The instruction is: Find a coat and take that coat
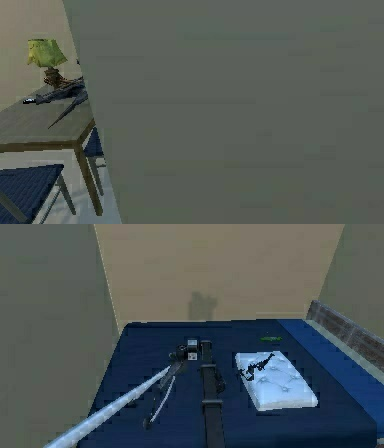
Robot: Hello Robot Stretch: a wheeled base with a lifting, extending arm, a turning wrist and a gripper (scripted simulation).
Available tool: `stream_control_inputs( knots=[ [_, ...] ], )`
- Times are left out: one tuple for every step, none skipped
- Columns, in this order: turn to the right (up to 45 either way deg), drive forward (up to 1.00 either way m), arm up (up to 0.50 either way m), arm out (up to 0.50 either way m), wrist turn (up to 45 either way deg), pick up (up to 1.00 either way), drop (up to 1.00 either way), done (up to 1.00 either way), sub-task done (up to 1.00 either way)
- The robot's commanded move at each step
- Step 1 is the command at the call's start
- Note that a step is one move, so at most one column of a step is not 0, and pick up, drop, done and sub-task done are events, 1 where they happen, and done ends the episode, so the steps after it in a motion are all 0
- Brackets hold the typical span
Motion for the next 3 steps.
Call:
stream_control_inputs(
  knots=[
    [0.0, 0.00, 0.00, 0.00, 45.0, 0.00, 0.00, 0.00, 0.00],
    [0.0, 0.00, 0.00, 0.00, 45.0, 0.00, 0.00, 0.00, 0.00],
    [0.0, 0.00, 0.00, 0.00, 45.0, 0.00, 0.00, 0.00, 0.00]
  ],
)
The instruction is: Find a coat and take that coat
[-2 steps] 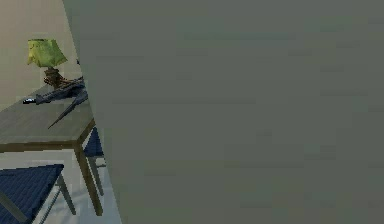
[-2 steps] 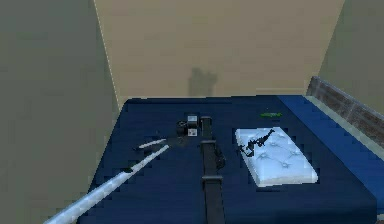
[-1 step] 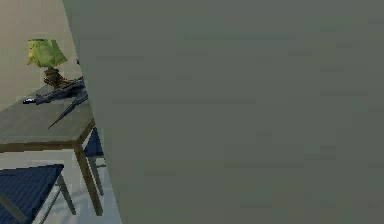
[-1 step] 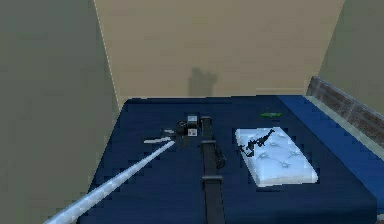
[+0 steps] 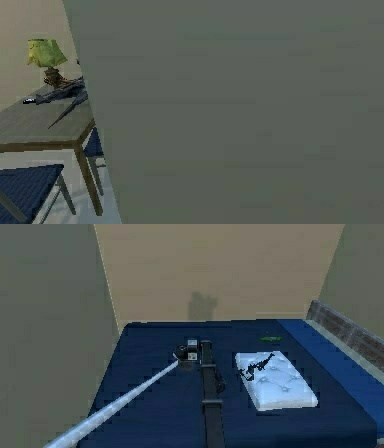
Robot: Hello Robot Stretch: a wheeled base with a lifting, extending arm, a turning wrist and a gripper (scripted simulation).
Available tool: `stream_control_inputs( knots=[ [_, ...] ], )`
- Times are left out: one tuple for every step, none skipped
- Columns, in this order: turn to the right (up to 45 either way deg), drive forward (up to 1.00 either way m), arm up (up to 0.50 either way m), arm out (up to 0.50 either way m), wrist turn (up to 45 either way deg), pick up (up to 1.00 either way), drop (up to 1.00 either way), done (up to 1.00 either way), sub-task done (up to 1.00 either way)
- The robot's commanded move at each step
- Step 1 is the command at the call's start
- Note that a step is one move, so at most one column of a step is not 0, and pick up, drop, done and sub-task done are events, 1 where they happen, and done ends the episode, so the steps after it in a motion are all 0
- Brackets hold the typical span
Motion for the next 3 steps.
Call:
stream_control_inputs(
  knots=[
    [0.0, 0.00, 0.00, 0.00, 30.0, 0.00, 0.00, 0.00, 0.00],
    [0.0, 0.00, -0.30, 0.00, 0.0, 0.00, 0.00, 0.00, 0.00],
    [0.0, 0.00, 0.00, 0.00, 0.0, 1.00, 0.00, 0.00, 0.00]
  ],
)
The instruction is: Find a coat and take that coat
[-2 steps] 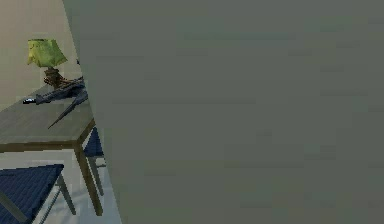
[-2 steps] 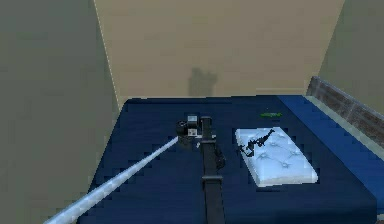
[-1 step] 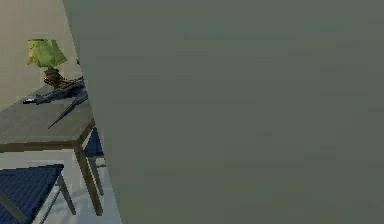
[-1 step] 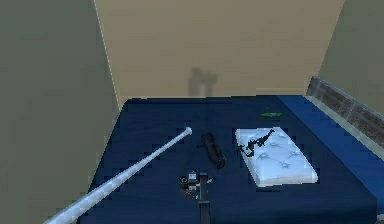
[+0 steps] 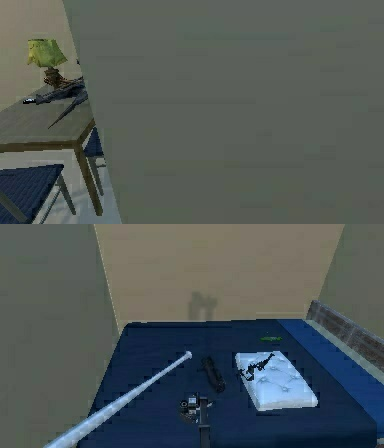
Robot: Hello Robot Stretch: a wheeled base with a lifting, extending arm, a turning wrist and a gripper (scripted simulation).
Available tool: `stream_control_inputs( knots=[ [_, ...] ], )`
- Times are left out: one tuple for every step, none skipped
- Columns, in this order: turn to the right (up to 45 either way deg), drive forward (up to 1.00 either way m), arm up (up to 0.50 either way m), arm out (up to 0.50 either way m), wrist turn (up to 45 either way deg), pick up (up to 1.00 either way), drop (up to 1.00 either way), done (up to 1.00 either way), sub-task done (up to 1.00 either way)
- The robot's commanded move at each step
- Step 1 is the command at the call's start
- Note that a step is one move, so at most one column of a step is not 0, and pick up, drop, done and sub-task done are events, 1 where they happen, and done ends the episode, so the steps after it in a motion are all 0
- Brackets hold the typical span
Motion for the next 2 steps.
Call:
stream_control_inputs(
  knots=[
    [0.0, 0.00, 0.10, 0.00, 0.0, 0.00, 0.00, 0.00, 0.00],
    [0.0, 0.00, 0.00, 0.00, 0.0, 0.00, 0.00, 1.00, 0.00]
  ],
)
